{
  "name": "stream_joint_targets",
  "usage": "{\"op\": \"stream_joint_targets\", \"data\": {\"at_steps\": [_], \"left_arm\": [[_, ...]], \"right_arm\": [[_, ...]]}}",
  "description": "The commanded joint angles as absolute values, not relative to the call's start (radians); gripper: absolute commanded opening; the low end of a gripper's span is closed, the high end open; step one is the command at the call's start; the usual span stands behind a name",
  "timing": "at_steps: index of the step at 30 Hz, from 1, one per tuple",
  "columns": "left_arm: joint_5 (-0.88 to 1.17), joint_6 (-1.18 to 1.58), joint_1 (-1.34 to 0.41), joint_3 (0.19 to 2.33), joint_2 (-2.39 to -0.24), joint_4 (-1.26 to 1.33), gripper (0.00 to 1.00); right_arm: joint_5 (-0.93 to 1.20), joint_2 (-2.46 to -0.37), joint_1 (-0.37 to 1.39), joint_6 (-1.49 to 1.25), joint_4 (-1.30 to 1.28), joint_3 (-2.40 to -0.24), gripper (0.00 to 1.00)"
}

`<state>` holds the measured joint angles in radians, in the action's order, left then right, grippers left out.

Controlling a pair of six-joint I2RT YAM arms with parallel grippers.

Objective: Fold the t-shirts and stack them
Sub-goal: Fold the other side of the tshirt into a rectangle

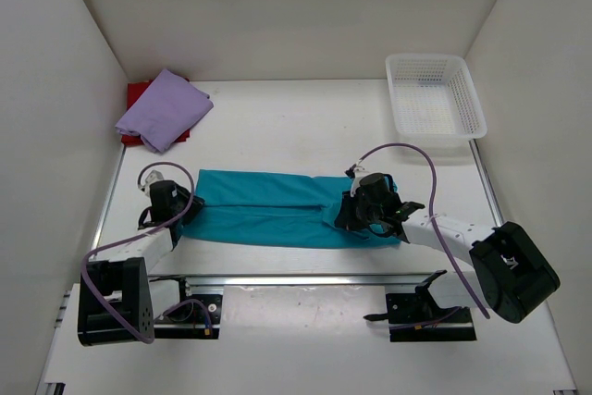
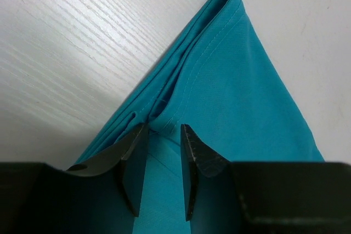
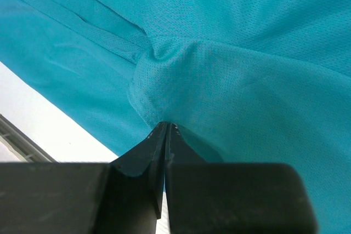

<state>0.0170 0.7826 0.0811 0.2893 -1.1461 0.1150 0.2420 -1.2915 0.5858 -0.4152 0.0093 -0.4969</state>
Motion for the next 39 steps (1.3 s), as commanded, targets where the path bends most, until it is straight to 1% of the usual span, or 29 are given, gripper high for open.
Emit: {"op": "stream_joint_targets", "data": {"at_steps": [1, 3, 7, 10, 12, 14, 15, 20, 22, 24, 34, 38, 39], "left_arm": [[0.002, 0.764, 0.084, 0.29, -1.134, 0.092, 0.41], [0.002, 0.767, 0.075, 0.287, -1.132, 0.103, 0.41], [0.002, 0.772, 0.051, 0.305, -1.169, 0.118, 0.38], [0.002, 0.79, 0.049, 0.321, -1.189, 0.147, 0.31], [0.002, 0.795, 0.057, 0.331, -1.192, 0.146, 0.24], [0.005, 0.796, 0.051, 0.347, -1.187, 0.143, 0.2], [0.002, 0.793, 0.048, 0.348, -1.18, 0.137, 0.16], [-0.015, 0.776, 0.058, 0.379, -1.147, 0.115, 0.11], [-0.018, 0.773, 0.069, 0.382, -1.153, 0.118, 0.07], [-0.003, 0.778, 0.08, 0.377, -1.163, 0.121, 0.01], [0.006, 0.744, 0.097, 0.41, -1.072, 0.058, 0.0], [0.008, 0.744, 0.098, 0.393, -1.13, 0.072, 0.08], [0.018, 0.747, 0.107, 0.384, -1.149, 0.081, 0.09]], "right_arm": [[0.239, -1.266, 0.581, -0.411, 0.055, -0.494, 0.0], [0.251, -1.265, 0.58, -0.417, 0.063, -0.488, 0.0], [0.255, -1.273, 0.577, -0.413, 0.063, -0.489, 0.0], [0.252, -1.272, 0.583, -0.413, 0.063, -0.491, 0.0], [0.256, -1.276, 0.584, -0.411, 0.057, -0.488, 0.0], [0.256, -1.272, 0.575, -0.414, 0.061, -0.485, 0.0], [0.249, -1.27, 0.575, -0.417, 0.069, -0.48, 0.0], [0.255, -1.284, 0.577, -0.414, 0.064, -0.476, 0.0], [0.252, -1.276, 0.575, -0.41, 0.067, -0.469, 0.0], [0.253, -1.282, 0.568, -0.413, 0.064, -0.462, 0.0], [0.238, -1.284, 0.549, -0.417, 0.043, -0.445, 0.0], [0.236, -1.272, 0.554, -0.417, 0.023, -0.44, 0.0], [0.238, -1.263, 0.551, -0.422, 0.012, -0.442, 0.0]]}}
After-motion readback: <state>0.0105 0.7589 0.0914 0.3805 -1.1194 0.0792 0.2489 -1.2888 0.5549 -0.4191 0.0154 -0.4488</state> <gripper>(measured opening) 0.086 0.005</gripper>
